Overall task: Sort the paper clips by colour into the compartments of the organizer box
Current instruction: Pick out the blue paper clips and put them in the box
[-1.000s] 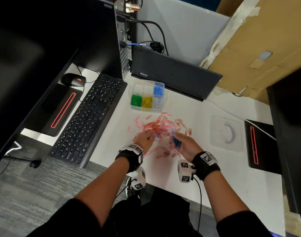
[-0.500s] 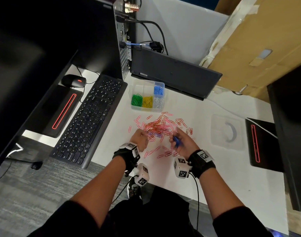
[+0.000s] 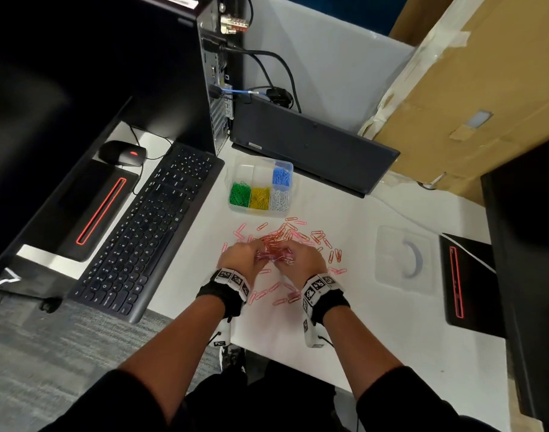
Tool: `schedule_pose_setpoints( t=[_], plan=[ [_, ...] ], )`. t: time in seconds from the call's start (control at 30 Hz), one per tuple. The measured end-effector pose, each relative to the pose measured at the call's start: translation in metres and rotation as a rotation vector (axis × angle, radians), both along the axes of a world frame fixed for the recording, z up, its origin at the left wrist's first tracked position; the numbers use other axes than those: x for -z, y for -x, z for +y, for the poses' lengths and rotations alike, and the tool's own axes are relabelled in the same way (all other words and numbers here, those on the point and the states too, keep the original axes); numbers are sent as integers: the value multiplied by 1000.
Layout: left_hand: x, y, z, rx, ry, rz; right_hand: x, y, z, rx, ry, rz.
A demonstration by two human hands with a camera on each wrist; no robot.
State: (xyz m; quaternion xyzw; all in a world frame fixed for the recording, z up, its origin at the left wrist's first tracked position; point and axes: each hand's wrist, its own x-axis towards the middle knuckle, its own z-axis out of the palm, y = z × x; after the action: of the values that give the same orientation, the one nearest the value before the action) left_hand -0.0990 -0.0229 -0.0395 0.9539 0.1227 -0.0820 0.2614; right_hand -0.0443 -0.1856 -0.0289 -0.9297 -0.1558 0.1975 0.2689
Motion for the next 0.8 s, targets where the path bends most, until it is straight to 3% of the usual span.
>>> schedule_pose_setpoints(
  t=[0.2,0.47,0.7,0.8],
  plan=[
    [-2,-9,3,-8,135,91,-1,-8,0,-75,23,-8],
    [-7,-16,27,-71,255,119,2,-20,-27,212,-271,149],
    [-16,-15,35,-104,206,118,2,-12,-42,207,-40,127],
    [-18,-13,34,-106,170,137,-3,-6,-32,66,-15,61]
  ],
)
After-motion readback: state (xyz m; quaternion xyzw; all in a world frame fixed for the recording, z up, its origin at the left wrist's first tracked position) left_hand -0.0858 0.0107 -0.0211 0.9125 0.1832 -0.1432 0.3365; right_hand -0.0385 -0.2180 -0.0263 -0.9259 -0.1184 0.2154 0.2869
